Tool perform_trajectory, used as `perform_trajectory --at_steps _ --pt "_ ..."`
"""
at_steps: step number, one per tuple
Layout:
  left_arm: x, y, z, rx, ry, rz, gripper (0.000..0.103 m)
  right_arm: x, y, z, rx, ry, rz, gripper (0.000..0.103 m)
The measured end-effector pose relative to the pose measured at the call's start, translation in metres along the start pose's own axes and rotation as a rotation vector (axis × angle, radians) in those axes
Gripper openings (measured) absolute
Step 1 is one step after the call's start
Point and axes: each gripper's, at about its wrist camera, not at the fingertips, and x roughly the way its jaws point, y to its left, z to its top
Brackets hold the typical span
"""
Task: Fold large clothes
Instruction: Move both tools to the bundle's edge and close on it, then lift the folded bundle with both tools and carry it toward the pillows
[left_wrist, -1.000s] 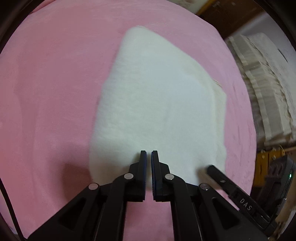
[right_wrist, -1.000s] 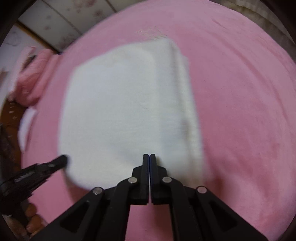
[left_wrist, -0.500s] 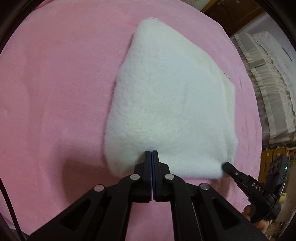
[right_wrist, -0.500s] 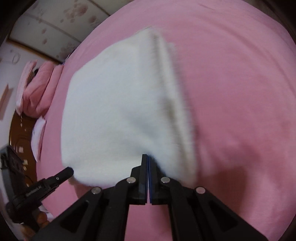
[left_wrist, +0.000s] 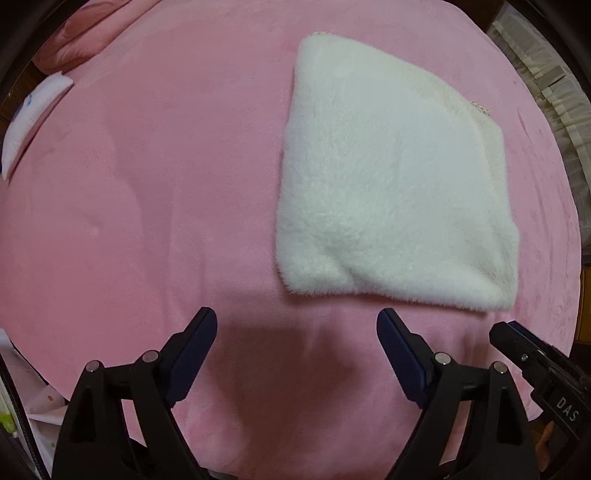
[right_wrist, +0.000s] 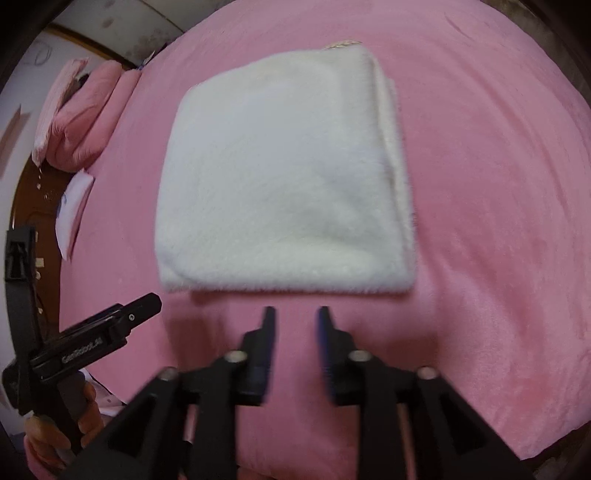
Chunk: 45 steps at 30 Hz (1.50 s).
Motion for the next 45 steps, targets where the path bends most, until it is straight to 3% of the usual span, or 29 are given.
perform_trajectory --at_steps 3,4,7,11,20,23,26,29,33,36,38,45 --pt "-0.011 0.002 0.004 0.009 -0.02 0.008 0.09 -0.011 0.009 0.0 0.005 -0.032 -0.025 0.074" --pt "-0.014 0.005 0.006 0.001 -0.037 -0.009 0.091 -0.018 0.008 0.0 0.004 -0.05 -0.022 0.075" --pt "-0.022 0.01 0.011 -0.017 -0.046 -0.054 0.091 -0.029 0.016 0.013 0.008 -0.117 -0.003 0.077" --pt "-0.028 0.013 0.017 -0.012 -0.05 -0.06 0.091 -0.037 0.017 0.02 -0.016 -0.142 -0.048 0.079" --pt "-0.019 0.015 0.027 -0.01 -0.049 -0.009 0.092 -0.032 0.006 0.021 -0.005 -0.108 -0.056 0.079" --pt "-0.005 0.017 0.032 -0.014 -0.028 -0.031 0.092 -0.021 -0.004 0.024 0.014 -0.083 -0.049 0.079" --pt "0.011 0.025 0.042 -0.038 -0.013 -0.094 0.092 -0.005 -0.023 0.035 0.054 -0.054 -0.036 0.079" --pt "0.027 0.043 0.06 -0.092 0.004 -0.227 0.092 0.007 -0.053 0.045 0.12 -0.046 -0.005 0.079" --pt "0.05 0.061 0.083 -0.11 0.034 -0.379 0.092 0.028 -0.098 0.069 0.224 -0.042 0.147 0.079" --pt "0.069 0.067 0.1 -0.112 0.041 -0.453 0.092 0.05 -0.122 0.088 0.296 -0.033 0.265 0.079" --pt "0.08 0.067 0.111 -0.105 0.041 -0.482 0.092 0.067 -0.128 0.101 0.309 -0.007 0.353 0.079" --pt "0.119 0.058 0.133 -0.112 0.078 -0.599 0.092 0.104 -0.119 0.135 0.279 -0.011 0.471 0.078"
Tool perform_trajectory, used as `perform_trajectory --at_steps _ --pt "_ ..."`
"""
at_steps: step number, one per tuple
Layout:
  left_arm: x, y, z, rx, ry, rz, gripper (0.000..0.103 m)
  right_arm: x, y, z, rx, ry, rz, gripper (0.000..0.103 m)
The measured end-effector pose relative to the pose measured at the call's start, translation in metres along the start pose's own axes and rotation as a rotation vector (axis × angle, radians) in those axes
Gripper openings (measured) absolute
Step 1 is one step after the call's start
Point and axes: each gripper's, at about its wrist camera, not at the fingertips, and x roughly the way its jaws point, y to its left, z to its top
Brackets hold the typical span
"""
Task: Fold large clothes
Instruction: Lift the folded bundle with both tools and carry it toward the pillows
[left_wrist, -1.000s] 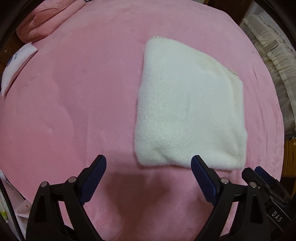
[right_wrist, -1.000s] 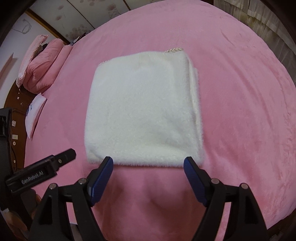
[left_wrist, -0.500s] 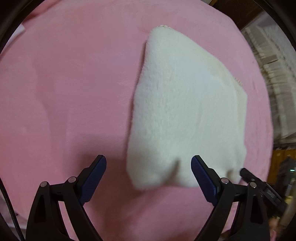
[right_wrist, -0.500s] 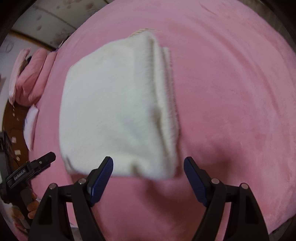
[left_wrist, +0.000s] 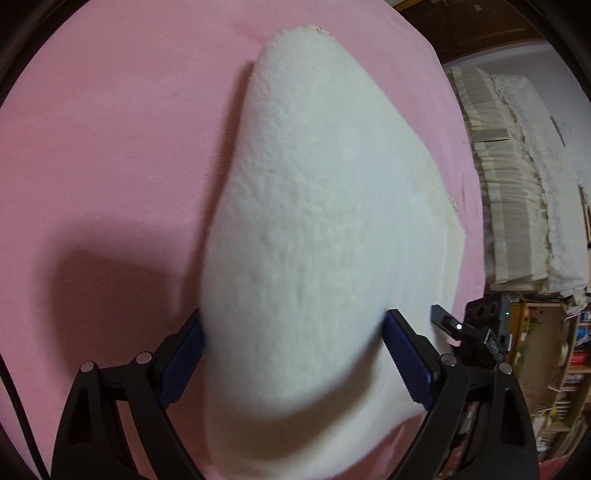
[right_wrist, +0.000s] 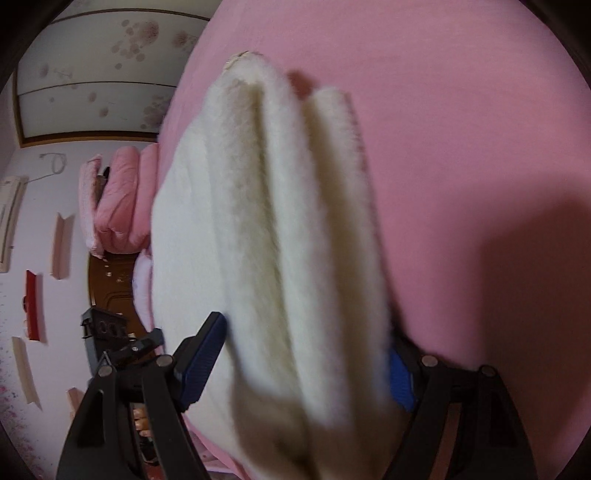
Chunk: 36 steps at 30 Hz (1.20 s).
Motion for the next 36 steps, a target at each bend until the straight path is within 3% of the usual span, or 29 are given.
perform_trajectory --at_steps 5,8,15,19,23,27,32,36 --pt "0.012 0.001 0.003 -0.032 0.002 0.011 0.095 0.008 0.001 0.008 0.002 0.0 0.039 0.059" --pt "0.007 -0.01 -0.004 -0.029 -0.027 0.079 0.087 0.001 0.002 0.003 -0.006 -0.023 0.054 0.043" --pt "-0.019 -0.049 -0.053 0.038 -0.253 0.264 0.063 -0.015 0.027 -0.019 -0.071 -0.104 -0.002 0.037" --pt "-0.031 -0.07 -0.093 0.079 -0.281 0.316 0.061 -0.033 0.044 -0.048 -0.091 -0.143 -0.015 0.036" --pt "-0.05 -0.067 -0.142 0.077 -0.25 0.298 0.06 -0.057 0.058 -0.092 -0.127 -0.14 -0.099 0.035" --pt "-0.075 -0.045 -0.191 0.005 -0.175 0.253 0.06 -0.077 0.074 -0.147 -0.133 -0.103 -0.168 0.035" --pt "-0.119 0.013 -0.245 -0.101 -0.078 0.206 0.06 -0.075 0.117 -0.208 -0.26 0.03 -0.229 0.035" --pt "-0.177 0.059 -0.254 -0.076 -0.066 0.248 0.059 -0.048 0.157 -0.253 -0.263 0.121 -0.239 0.035"
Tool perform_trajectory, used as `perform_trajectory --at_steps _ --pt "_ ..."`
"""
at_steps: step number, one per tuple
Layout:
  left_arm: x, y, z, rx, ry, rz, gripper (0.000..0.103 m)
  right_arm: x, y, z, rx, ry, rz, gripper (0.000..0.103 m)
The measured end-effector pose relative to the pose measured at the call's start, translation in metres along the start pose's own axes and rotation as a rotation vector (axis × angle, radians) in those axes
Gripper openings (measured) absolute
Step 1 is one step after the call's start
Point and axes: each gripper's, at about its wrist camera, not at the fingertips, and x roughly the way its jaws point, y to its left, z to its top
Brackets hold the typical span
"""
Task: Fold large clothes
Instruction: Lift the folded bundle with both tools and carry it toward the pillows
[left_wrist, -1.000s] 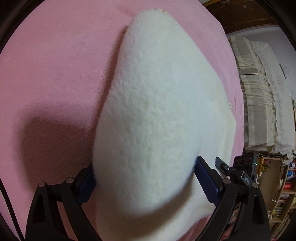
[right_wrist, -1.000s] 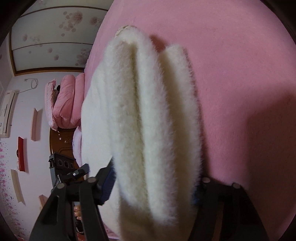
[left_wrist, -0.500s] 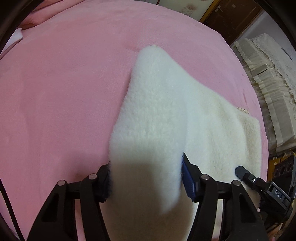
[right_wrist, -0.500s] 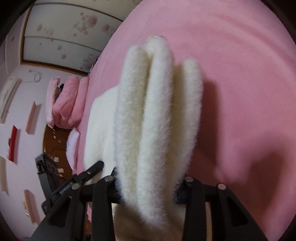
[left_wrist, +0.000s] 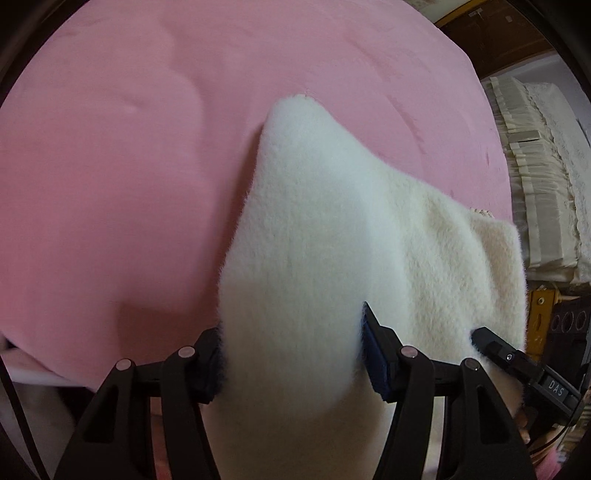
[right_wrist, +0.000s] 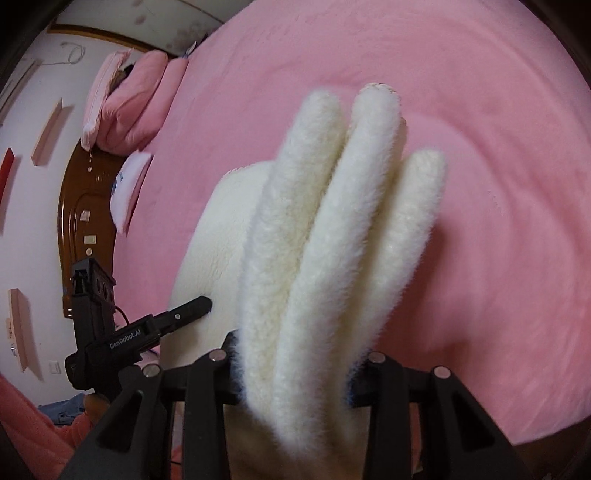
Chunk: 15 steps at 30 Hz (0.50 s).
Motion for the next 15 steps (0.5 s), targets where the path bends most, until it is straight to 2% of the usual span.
perform_trajectory --at_steps 6,11,15 --pt "-0.088 0.11 0.038 -0.002 -0.069 0.089 0.059 0.059 0.114 -0.024 -0.003 0.028 0.096 0.035" --pt "-0.169 0.192 0.087 -0.015 -0.238 0.212 0.059 0.131 0.224 -0.001 -0.113 0.022 0.225 0.035" --pt "-0.221 0.253 0.141 0.005 -0.398 0.308 0.059 0.19 0.31 0.034 -0.198 -0.038 0.33 0.035"
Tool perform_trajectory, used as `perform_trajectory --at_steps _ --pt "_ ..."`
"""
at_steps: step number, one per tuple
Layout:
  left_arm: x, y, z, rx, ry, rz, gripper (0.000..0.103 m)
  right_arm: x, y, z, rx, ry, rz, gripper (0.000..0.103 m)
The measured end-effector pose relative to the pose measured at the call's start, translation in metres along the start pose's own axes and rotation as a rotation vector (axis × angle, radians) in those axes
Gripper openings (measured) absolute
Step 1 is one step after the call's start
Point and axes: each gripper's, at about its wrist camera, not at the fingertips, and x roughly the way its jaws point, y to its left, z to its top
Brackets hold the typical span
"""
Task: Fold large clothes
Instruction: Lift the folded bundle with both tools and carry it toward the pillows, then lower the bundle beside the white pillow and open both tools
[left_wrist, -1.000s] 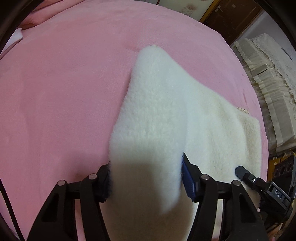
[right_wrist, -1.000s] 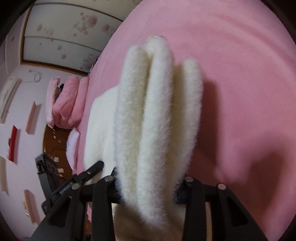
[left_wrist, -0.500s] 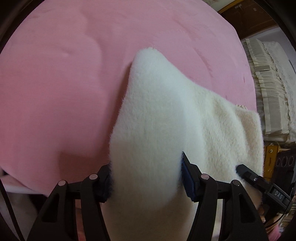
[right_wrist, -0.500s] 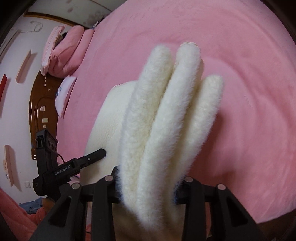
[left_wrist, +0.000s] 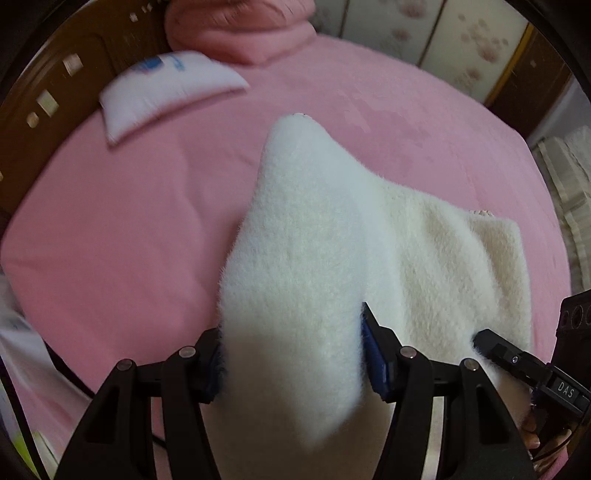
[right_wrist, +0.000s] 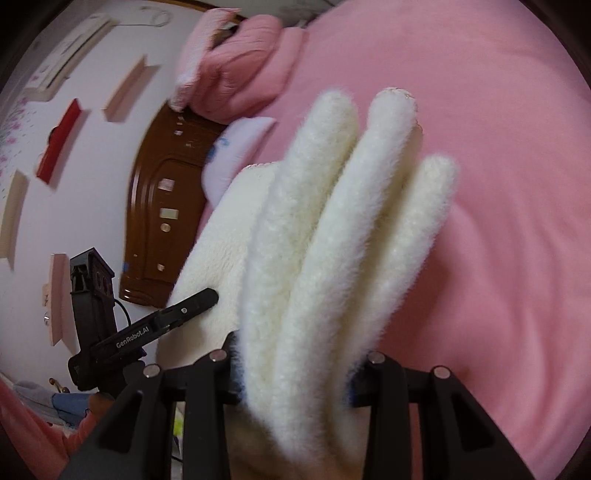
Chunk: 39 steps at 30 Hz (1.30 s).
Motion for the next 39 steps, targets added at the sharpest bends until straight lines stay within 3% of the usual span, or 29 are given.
perform_trajectory --at_steps 6,10,13,16,18,19,20,21,23,33,35,39 --pt "0.007 0.091 0.092 0.033 -0.18 0.132 0.059 0.13 0.072 0.082 -0.112 -0.073 0.129 0.035" --pt "0.043 0.135 0.143 0.015 -0.228 0.163 0.059 0.184 0.087 0.116 -0.136 -0.117 0.169 0.035" --pt "0.093 0.169 0.161 -0.002 -0.21 0.132 0.059 0.236 0.092 0.13 -0.164 -0.145 0.153 0.035" --pt "0.173 0.22 0.16 -0.075 -0.142 0.033 0.06 0.293 0.076 0.134 -0.169 -0.158 0.104 0.035" --pt "0.237 0.231 0.147 -0.079 -0.042 0.065 0.063 0.33 0.053 0.13 -0.17 -0.15 0.042 0.035" --pt "0.254 0.237 0.144 -0.075 -0.054 0.084 0.066 0.345 0.04 0.128 -0.171 -0.135 0.008 0.035" --pt "0.257 0.245 0.139 -0.08 -0.118 0.043 0.069 0.357 0.028 0.123 -0.183 -0.139 -0.032 0.036" --pt "0.259 0.256 0.137 -0.114 -0.142 -0.043 0.071 0.36 0.016 0.118 -0.202 -0.168 -0.046 0.036" --pt "0.262 0.264 0.136 -0.151 -0.126 -0.086 0.071 0.362 -0.005 0.119 -0.166 -0.157 0.012 0.037" --pt "0.253 0.246 0.131 -0.146 -0.145 -0.064 0.072 0.371 -0.013 0.126 -0.157 -0.152 0.04 0.045" --pt "0.25 0.245 0.13 -0.168 -0.157 -0.04 0.072 0.367 -0.02 0.122 -0.157 -0.152 0.04 0.046" --pt "0.218 0.223 0.108 -0.182 -0.222 0.102 0.073 0.361 -0.017 0.125 -0.12 -0.12 0.009 0.054"
